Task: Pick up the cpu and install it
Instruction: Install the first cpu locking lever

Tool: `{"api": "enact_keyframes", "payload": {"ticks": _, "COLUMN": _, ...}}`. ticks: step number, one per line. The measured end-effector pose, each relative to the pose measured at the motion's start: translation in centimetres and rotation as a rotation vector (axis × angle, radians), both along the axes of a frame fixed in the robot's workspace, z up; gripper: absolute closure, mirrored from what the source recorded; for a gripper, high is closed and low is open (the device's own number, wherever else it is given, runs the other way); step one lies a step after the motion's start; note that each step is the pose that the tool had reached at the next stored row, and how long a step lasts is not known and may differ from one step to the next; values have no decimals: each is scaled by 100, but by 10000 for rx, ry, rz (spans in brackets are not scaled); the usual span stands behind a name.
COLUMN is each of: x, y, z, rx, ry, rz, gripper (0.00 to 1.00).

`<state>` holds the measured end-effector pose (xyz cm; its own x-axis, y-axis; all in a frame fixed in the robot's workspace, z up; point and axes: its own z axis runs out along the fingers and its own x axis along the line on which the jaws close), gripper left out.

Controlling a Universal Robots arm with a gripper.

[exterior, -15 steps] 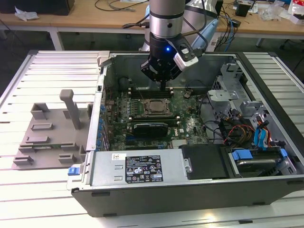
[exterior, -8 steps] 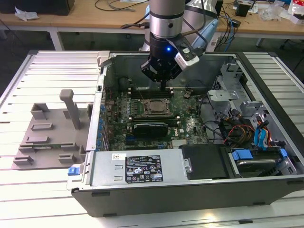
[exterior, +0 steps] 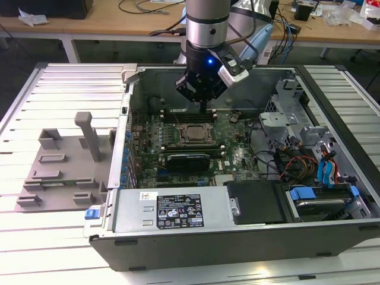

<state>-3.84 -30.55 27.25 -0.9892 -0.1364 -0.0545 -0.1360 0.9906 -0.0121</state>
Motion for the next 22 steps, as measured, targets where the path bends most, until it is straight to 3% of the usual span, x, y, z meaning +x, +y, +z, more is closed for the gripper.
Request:
{"api": "enact_keyframes", "payload": {"ticks": 2, "x": -41, "y": 0, "z": 0, "rx": 0, "ry": 34, "rz": -8, "gripper": 89}}
{"api": "enact_keyframes", "payload": {"ticks": 4, "x": -42, "y": 0, "z": -2, "rx": 1, "ry": 513, "rz": -25, "gripper": 89}}
{"api": "enact_keyframes", "payload": {"ticks": 5, "x": -41, "y": 0, "z": -3, "rx": 0, "ry": 624, "rz": -26, "gripper": 89}}
{"api": "enact_keyframes", "payload": {"ticks": 6, "x": -41, "y": 0, "z": -4, "rx": 1, "ry": 854, "rz": -29, "gripper": 89}}
{"api": "enact_keyframes", "payload": {"ticks": 7, "x": -42, "y": 0, "z": -3, "rx": -1, "ry": 921, "rz": -32, "gripper": 89}}
{"api": "enact_keyframes", "payload": {"ticks": 22, "x": -308, "y": 0, "z": -4, "rx": 0, "ry": 925, "rz": -32, "gripper": 89}}
